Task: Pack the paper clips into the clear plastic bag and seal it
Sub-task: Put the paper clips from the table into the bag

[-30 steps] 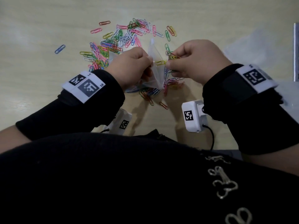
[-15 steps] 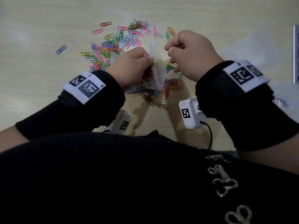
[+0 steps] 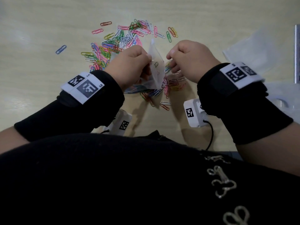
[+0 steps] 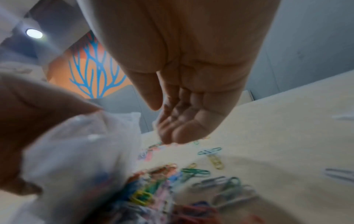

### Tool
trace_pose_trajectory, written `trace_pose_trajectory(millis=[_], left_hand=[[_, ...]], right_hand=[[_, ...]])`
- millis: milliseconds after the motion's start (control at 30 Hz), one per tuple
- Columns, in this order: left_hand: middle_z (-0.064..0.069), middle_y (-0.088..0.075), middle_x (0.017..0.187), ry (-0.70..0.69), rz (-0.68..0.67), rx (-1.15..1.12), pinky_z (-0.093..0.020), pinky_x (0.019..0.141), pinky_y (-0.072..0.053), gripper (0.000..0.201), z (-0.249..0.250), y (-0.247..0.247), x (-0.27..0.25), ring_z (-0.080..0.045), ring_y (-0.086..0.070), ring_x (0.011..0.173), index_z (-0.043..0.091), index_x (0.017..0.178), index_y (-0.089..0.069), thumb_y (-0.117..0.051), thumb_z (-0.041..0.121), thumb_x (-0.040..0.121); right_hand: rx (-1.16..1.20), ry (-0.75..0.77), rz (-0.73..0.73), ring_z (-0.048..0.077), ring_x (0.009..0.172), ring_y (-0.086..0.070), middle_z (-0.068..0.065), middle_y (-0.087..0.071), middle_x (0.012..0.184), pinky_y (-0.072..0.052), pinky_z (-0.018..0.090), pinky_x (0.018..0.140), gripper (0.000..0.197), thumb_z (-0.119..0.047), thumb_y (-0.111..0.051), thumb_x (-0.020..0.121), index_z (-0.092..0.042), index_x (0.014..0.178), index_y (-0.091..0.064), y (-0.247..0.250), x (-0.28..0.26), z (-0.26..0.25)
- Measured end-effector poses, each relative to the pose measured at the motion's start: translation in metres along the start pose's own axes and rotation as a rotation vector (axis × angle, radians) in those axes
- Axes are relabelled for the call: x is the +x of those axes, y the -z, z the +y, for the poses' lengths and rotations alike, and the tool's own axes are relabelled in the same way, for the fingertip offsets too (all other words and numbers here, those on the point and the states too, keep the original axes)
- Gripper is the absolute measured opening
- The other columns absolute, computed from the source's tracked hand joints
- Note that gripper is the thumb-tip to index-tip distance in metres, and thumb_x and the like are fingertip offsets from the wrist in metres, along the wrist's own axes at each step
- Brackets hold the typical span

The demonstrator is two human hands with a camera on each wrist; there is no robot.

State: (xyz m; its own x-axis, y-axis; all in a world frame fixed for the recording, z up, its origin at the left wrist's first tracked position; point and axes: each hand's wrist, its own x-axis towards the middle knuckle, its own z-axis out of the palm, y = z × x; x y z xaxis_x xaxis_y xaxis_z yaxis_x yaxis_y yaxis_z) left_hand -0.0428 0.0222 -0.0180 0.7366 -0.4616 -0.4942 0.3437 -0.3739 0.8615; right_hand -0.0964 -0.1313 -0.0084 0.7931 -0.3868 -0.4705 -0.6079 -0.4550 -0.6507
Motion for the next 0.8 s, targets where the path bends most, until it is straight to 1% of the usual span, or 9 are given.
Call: trace_pose_trajectory(millis=[67, 100, 167, 233, 400, 467, 633, 733, 800], left_hand=[[0.008, -0.053, 0.042, 0.013, 0.024, -0.011, -0.037, 0.066, -0.046, 0.028, 0.0, 0.001, 0.0, -0.016, -0.05, 0.047, 0.019, 0.066, -0.049, -0.05, 0.016, 0.094], [0.007, -0.052, 0.044, 0.018, 0.041, -0.021, -0.039, 0.066, -0.046, 0.028, 0.0, 0.001, 0.0, -0.017, -0.049, 0.047, 0.019, 0.065, -0.049, -0.05, 0.016, 0.093], [0.001, -0.05, 0.052, 0.019, 0.074, -0.046, -0.04, 0.066, -0.044, 0.026, 0.0, 0.003, 0.0, -0.018, -0.047, 0.047, 0.019, 0.065, -0.048, -0.049, 0.016, 0.091], [0.001, -0.047, 0.054, 0.015, 0.102, -0.049, -0.039, 0.065, -0.04, 0.024, 0.001, 0.004, 0.001, -0.017, -0.045, 0.045, 0.021, 0.066, -0.048, -0.049, 0.017, 0.089], [0.001, -0.047, 0.055, 0.011, 0.107, -0.058, -0.037, 0.063, -0.04, 0.021, 0.002, 0.005, 0.001, -0.015, -0.045, 0.044, 0.02, 0.069, -0.047, -0.049, 0.017, 0.09], [-0.001, -0.048, 0.058, 0.007, 0.1, -0.054, -0.034, 0.06, -0.041, 0.022, 0.002, 0.004, 0.0, -0.015, -0.046, 0.044, 0.019, 0.069, -0.047, -0.049, 0.017, 0.091], [0.005, -0.049, 0.048, -0.001, 0.092, -0.063, -0.027, 0.051, -0.037, 0.024, 0.0, 0.005, 0.002, -0.014, -0.047, 0.041, 0.019, 0.068, -0.046, -0.05, 0.016, 0.092], [0.003, -0.051, 0.052, -0.015, 0.082, -0.035, -0.028, 0.053, -0.04, 0.025, -0.002, 0.004, 0.002, -0.014, -0.049, 0.043, 0.019, 0.067, -0.049, -0.052, 0.018, 0.092], [0.007, -0.053, 0.046, -0.026, 0.073, -0.004, -0.027, 0.051, -0.041, 0.027, -0.003, 0.002, 0.002, -0.014, -0.049, 0.043, 0.02, 0.066, -0.05, -0.053, 0.019, 0.093]], right_hand=[[-0.345, 0.064, 0.033, 0.026, 0.111, -0.057, 0.008, -0.058, 0.122, -0.047, 0.036, 0.094, 0.03, -0.031, -0.048, 0.093, -0.019, 0.119, -0.057, -0.001, 0.005, 0.008], [-0.47, 0.084, -0.01, 0.029, 0.12, -0.05, 0.009, -0.049, 0.133, -0.042, 0.038, 0.101, 0.044, -0.041, -0.053, 0.09, -0.023, 0.13, -0.049, -0.004, 0.005, 0.012], [-0.594, 0.149, -0.142, 0.032, 0.13, -0.036, 0.007, -0.038, 0.142, -0.037, 0.044, 0.107, 0.073, -0.055, -0.064, 0.079, -0.029, 0.141, -0.035, -0.012, 0.0, 0.02], [-0.668, 0.231, -0.179, 0.031, 0.132, -0.029, 0.004, -0.033, 0.144, -0.037, 0.045, 0.106, 0.081, -0.055, -0.071, 0.073, -0.03, 0.141, -0.034, -0.022, -0.008, 0.026], [-0.714, 0.338, -0.072, 0.032, 0.117, -0.038, 0.008, -0.041, 0.128, -0.046, 0.044, 0.089, 0.034, -0.018, -0.056, 0.09, -0.018, 0.123, -0.048, -0.033, -0.01, 0.034], [-0.718, 0.331, -0.039, 0.033, 0.108, -0.043, 0.012, -0.044, 0.117, -0.047, 0.043, 0.085, 0.027, -0.006, -0.048, 0.089, -0.013, 0.115, -0.051, -0.033, -0.008, 0.036], [-0.678, 0.259, 0.014, 0.033, 0.099, -0.055, 0.012, -0.054, 0.112, -0.04, 0.03, 0.077, 0.021, -0.008, -0.051, 0.089, -0.013, 0.106, -0.063, -0.025, 0.001, 0.035], [-0.489, 0.161, 0.076, 0.023, 0.101, -0.059, 0.003, -0.066, 0.108, -0.04, 0.023, 0.081, 0.015, -0.015, -0.061, 0.085, -0.02, 0.095, -0.071, -0.011, 0.003, 0.029], [-0.3, 0.105, 0.11, 0.013, 0.087, -0.059, -0.004, -0.068, 0.092, -0.041, 0.019, 0.077, 0.009, -0.018, -0.069, 0.081, -0.022, 0.087, -0.073, -0.003, 0.002, 0.023]])
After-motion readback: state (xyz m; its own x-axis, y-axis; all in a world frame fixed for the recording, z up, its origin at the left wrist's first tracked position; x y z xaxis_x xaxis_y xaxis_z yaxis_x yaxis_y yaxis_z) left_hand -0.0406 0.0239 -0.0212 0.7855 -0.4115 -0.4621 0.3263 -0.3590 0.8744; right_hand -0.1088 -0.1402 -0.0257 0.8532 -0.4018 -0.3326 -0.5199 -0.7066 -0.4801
